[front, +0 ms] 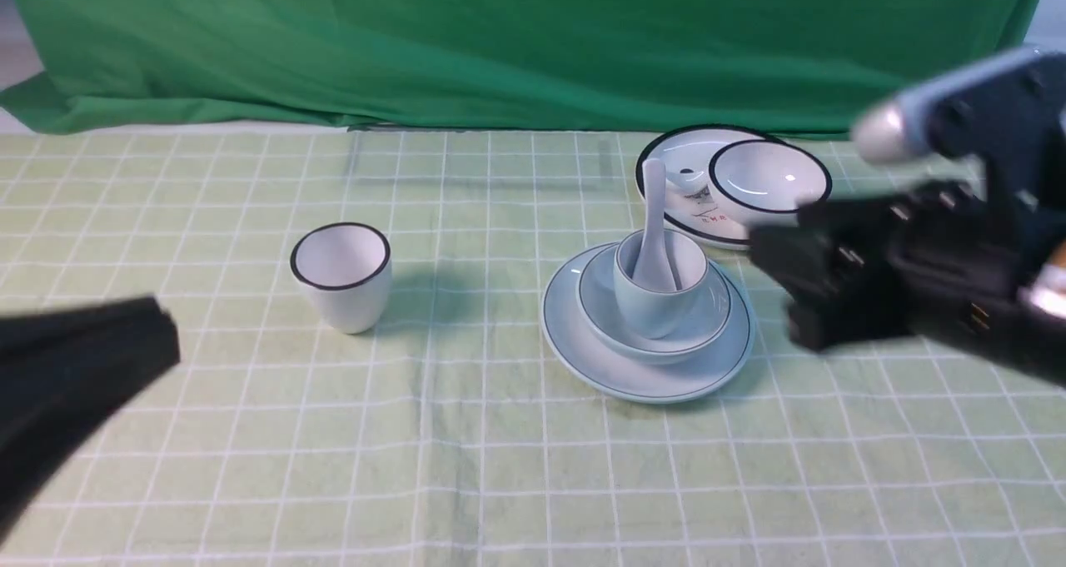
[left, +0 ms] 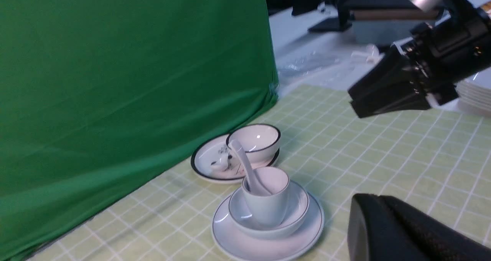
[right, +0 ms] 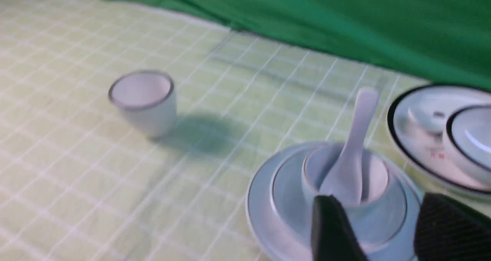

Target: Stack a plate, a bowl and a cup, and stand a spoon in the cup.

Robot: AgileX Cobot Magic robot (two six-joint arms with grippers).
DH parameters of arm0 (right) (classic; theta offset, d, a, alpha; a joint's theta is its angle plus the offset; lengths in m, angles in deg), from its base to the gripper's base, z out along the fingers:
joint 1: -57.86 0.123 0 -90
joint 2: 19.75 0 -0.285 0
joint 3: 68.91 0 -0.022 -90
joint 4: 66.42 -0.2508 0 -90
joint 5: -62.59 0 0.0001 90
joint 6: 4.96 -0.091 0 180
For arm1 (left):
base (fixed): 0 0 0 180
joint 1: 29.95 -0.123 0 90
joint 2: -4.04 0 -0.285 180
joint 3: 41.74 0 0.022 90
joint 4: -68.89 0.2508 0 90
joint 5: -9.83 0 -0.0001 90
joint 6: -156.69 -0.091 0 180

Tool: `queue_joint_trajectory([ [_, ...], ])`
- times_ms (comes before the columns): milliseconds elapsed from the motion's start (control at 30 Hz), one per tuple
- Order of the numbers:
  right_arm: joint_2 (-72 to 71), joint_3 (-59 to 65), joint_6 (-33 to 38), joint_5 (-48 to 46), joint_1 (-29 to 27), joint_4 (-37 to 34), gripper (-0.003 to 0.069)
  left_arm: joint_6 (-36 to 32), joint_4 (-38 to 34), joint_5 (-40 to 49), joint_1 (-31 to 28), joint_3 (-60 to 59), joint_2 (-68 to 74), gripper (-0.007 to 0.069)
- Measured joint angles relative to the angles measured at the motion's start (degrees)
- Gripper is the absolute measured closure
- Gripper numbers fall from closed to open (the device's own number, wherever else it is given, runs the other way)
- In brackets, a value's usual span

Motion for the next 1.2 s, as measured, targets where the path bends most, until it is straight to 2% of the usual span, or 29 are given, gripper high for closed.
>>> queue_joint_trajectory([
  [200, -15.7, 8.4, -2.0, -8.5, 0.0, 0.0, 0.0531, 0.0, 0.2, -15.6, 0.0, -15.8, -6.8, 0.0622],
  [367, -24.8, 12.4, -2.2, -10.9, 0.0, -0.1, 0.0536, 0.1, 0.6, -19.3, 0.0, -24.1, -7.0, 0.0622],
  [500, -28.2, 14.0, -2.4, -11.7, 0.0, -0.1, 0.0525, 0.3, 0.7, -19.2, 0.0, -29.5, -7.0, 0.0622],
  [700, -29.1, 14.3, -2.4, -11.8, 0.0, -0.1, 0.0503, 0.3, 0.6, -6.7, 0.0, -30.5, -7.0, 0.0622],
  [833, -29.3, 14.3, -2.4, -11.8, -0.1, 0.0, 0.0496, 0.3, 0.6, -4.4, 0.0, -30.5, -7.0, 0.0622],
  [900, -30.9, 14.4, -2.0, -12.4, -2.0, 0.6, 0.051, 0.3, 0.6, -4.3, 0.0, -30.5, -7.0, 0.0622],
  [1000, -35.2, 15.7, -1.2, -14.1, -9.0, 0.8, 0.0599, 0.3, 0.6, -4.2, 0.0, -30.5, -7.0, 0.0622],
  [1033, -35.5, 15.9, -1.2, -14.2, -9.0, 0.8, 0.0599, 0.3, 0.6, -4.2, 0.0, -30.5, -7.0, 0.0622],
  [1100, -39.5, 18.9, 0.8, -14.5, -14.9, 1.0, 0.0631, 0.3, 0.6, -4.2, 0.0, -30.5, -7.0, 0.0622],
  [1133, -43.7, 22.7, 3.5, -14.3, -20.5, 1.0, 0.0641, 0.3, 0.6, -4.2, 0.0, -30.5, -7.0, 0.0622],
  [1200, -46.0, 25.1, 4.6, -13.8, -22.8, 1.0, 0.0642, 0.3, 0.6, -4.2, 0.0, -30.5, -7.0, 0.0622],
])
